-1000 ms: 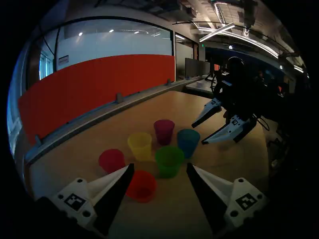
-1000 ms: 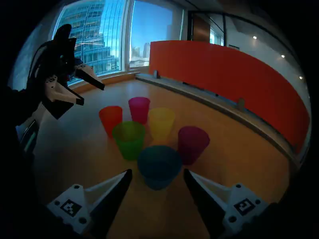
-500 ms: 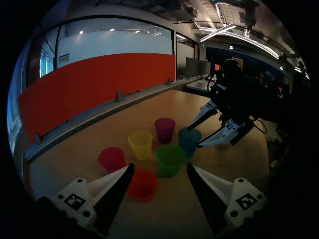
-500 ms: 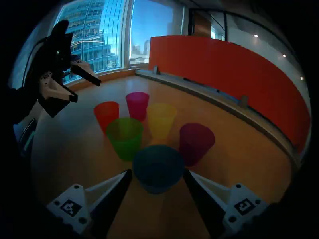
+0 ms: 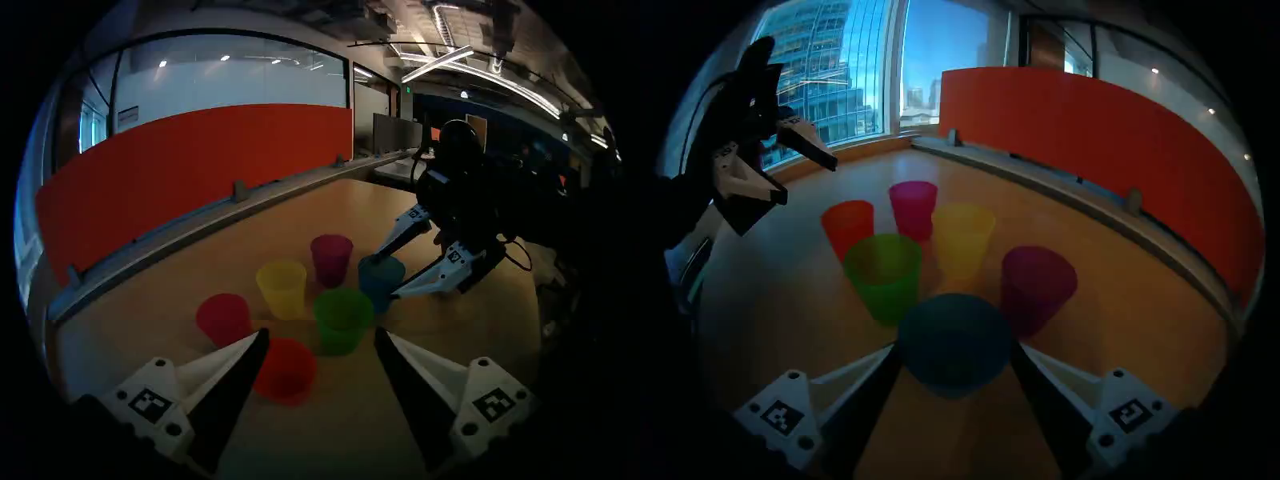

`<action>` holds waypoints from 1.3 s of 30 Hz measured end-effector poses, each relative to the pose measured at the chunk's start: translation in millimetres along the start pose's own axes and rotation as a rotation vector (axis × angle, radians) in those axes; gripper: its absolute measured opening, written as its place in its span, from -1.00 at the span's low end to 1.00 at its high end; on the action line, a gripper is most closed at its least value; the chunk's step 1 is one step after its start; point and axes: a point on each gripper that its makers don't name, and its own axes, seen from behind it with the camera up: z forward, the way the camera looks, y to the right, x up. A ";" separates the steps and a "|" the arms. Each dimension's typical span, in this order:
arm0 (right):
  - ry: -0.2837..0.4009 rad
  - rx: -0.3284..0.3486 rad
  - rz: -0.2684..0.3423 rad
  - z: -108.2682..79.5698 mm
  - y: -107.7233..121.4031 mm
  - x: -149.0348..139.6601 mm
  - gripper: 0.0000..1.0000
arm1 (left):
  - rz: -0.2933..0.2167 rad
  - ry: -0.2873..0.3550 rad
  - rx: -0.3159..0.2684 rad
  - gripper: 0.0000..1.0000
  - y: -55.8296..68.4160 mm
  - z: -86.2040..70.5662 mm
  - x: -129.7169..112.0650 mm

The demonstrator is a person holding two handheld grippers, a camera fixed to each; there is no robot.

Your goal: Pour water

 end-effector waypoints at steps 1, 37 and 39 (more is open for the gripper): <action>-0.001 0.001 0.000 0.6 -0.1 -0.3 0.99 | 0.000 0.000 0.000 0.96 0.1 0.0 0.0; 0.175 -0.018 0.007 -50.4 3.6 54.4 0.80 | 0.003 0.002 -0.013 0.96 11.9 3.9 4.5; 0.199 -0.019 0.009 -54.8 3.4 60.1 0.80 | 0.003 0.002 -0.014 0.96 12.6 4.3 5.2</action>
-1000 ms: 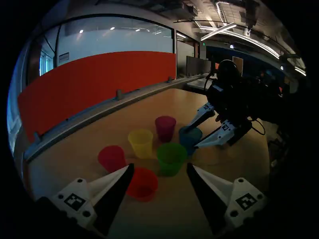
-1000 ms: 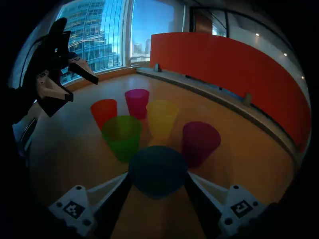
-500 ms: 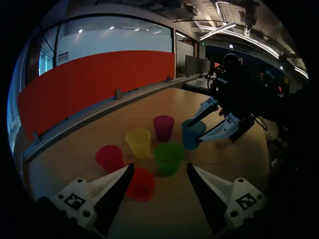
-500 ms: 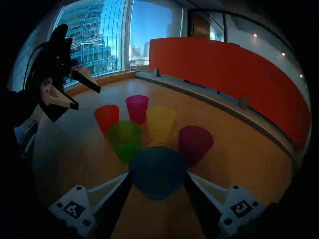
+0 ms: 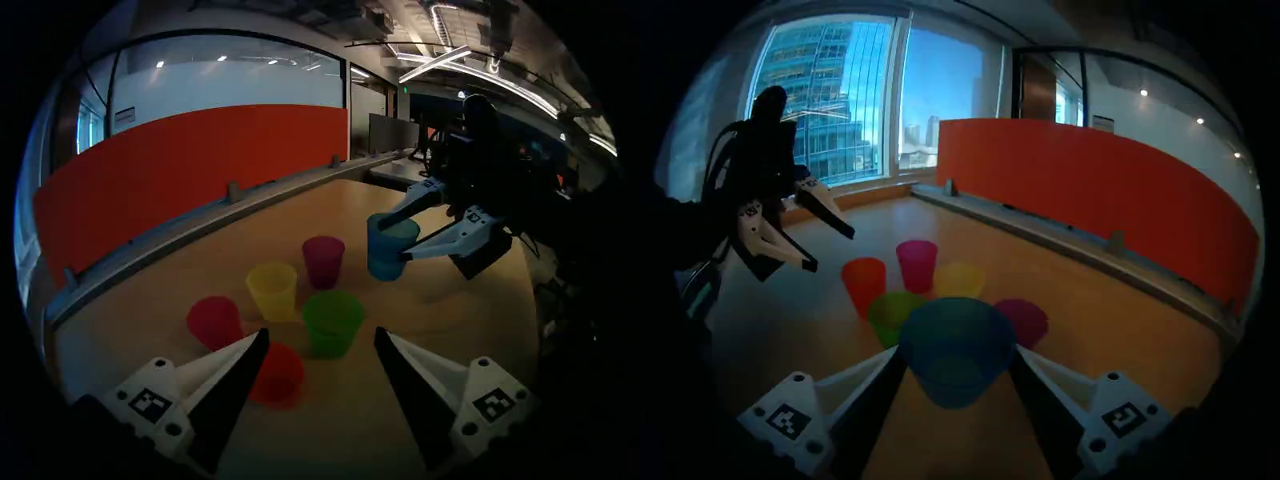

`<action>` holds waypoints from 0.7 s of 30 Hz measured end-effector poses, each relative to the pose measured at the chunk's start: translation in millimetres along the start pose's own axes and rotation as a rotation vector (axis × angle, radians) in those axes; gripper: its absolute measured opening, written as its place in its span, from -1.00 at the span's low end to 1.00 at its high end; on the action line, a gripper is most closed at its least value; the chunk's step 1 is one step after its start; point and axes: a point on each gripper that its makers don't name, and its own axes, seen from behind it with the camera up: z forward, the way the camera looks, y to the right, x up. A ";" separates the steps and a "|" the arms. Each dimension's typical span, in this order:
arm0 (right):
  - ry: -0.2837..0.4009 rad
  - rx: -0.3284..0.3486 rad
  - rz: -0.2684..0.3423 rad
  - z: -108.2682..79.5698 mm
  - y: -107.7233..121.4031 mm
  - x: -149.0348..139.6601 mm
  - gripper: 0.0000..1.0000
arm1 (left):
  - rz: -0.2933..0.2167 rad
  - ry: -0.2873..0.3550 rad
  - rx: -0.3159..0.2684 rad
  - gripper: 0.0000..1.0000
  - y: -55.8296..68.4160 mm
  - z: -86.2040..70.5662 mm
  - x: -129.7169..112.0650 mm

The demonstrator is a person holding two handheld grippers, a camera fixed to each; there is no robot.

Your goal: Pour water

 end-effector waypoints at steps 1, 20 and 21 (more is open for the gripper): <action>0.009 -0.001 0.000 -1.3 0.0 2.7 0.80 | 0.001 0.000 0.000 0.96 0.2 0.3 0.1; 0.205 -0.032 0.001 -29.8 6.7 71.1 0.80 | 0.003 0.004 -0.008 0.96 4.5 7.2 3.3; 0.216 -0.034 0.001 -31.6 7.0 75.0 0.80 | 0.003 0.003 -0.008 0.96 4.8 7.7 3.3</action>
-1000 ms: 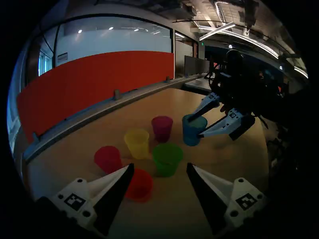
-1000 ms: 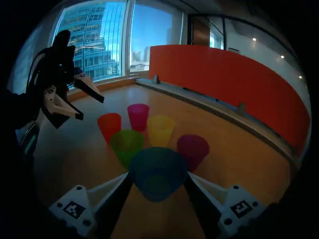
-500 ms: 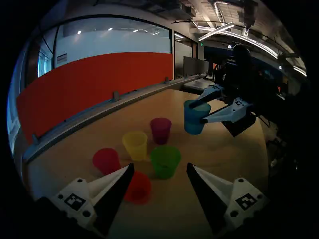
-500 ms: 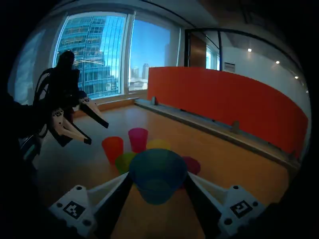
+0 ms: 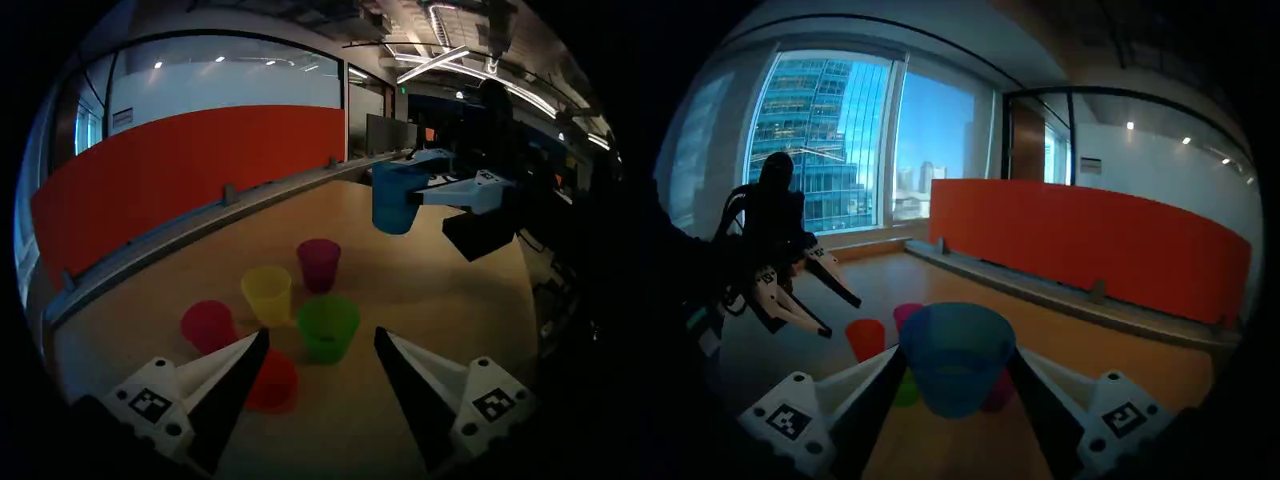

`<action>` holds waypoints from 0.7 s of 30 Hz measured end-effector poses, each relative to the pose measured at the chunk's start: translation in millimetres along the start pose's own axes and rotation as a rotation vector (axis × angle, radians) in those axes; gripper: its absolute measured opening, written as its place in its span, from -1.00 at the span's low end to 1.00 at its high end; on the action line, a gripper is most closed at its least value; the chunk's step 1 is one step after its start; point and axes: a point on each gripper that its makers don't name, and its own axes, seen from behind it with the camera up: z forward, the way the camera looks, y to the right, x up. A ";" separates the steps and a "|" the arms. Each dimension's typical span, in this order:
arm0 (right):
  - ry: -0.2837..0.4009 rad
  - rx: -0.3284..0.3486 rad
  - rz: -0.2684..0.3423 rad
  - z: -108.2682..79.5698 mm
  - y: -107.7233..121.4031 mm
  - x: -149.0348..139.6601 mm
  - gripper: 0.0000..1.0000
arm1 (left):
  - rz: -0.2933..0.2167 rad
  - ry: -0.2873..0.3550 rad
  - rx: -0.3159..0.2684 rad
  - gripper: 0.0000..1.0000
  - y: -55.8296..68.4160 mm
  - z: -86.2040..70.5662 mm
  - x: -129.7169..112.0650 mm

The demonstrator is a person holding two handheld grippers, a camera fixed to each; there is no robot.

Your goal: Pour water

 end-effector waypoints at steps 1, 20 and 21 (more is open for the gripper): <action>0.010 0.000 0.000 -0.9 -0.1 3.4 0.80 | 0.001 0.000 0.000 0.96 0.3 0.4 0.1; 0.148 0.024 0.005 -21.5 0.7 63.3 0.80 | 0.003 -0.007 -0.010 0.96 6.8 10.3 1.4; 0.153 0.025 0.005 -22.7 1.0 65.7 0.80 | 0.004 -0.008 -0.011 0.96 7.1 11.1 1.3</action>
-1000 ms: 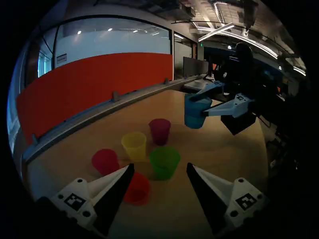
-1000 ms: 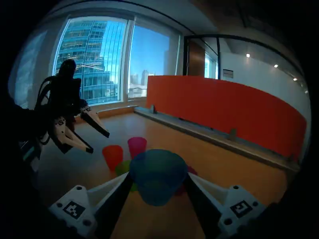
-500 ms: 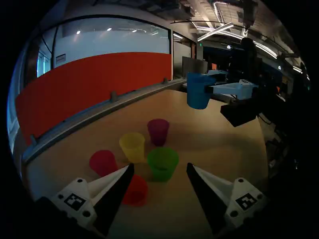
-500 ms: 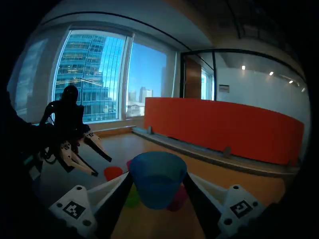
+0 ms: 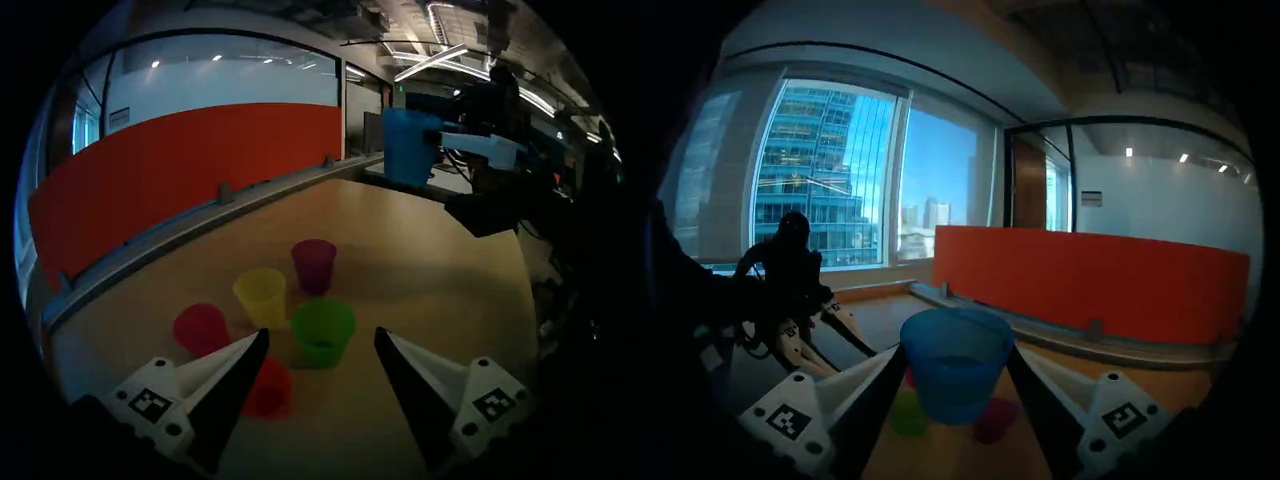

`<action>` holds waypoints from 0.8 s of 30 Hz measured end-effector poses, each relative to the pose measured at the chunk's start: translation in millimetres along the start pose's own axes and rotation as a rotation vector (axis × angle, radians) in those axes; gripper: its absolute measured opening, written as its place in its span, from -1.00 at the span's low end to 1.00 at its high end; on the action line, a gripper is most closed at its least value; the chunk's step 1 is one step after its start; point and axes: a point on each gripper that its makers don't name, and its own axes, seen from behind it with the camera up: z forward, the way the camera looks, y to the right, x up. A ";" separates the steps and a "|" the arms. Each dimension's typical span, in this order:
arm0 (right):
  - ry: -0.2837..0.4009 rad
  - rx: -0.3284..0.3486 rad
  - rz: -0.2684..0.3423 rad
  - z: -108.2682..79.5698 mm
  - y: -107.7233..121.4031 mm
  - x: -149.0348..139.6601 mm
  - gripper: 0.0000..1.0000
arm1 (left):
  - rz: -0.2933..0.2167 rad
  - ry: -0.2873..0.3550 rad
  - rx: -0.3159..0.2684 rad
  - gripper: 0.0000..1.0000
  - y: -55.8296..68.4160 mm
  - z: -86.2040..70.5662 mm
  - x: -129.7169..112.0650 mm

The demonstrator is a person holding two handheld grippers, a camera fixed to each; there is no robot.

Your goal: Pour water

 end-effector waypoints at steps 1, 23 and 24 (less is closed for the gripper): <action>0.004 0.001 -0.001 -0.8 0.1 1.8 0.80 | 0.001 -0.002 0.000 0.96 0.1 0.8 -0.2; 0.026 0.019 -0.024 -8.4 0.8 18.1 0.80 | 0.016 -0.080 -0.005 0.96 -1.8 30.7 -17.2; 0.025 0.019 -0.025 -8.6 1.4 17.8 0.80 | 0.017 -0.086 -0.005 0.96 -1.9 33.3 -19.1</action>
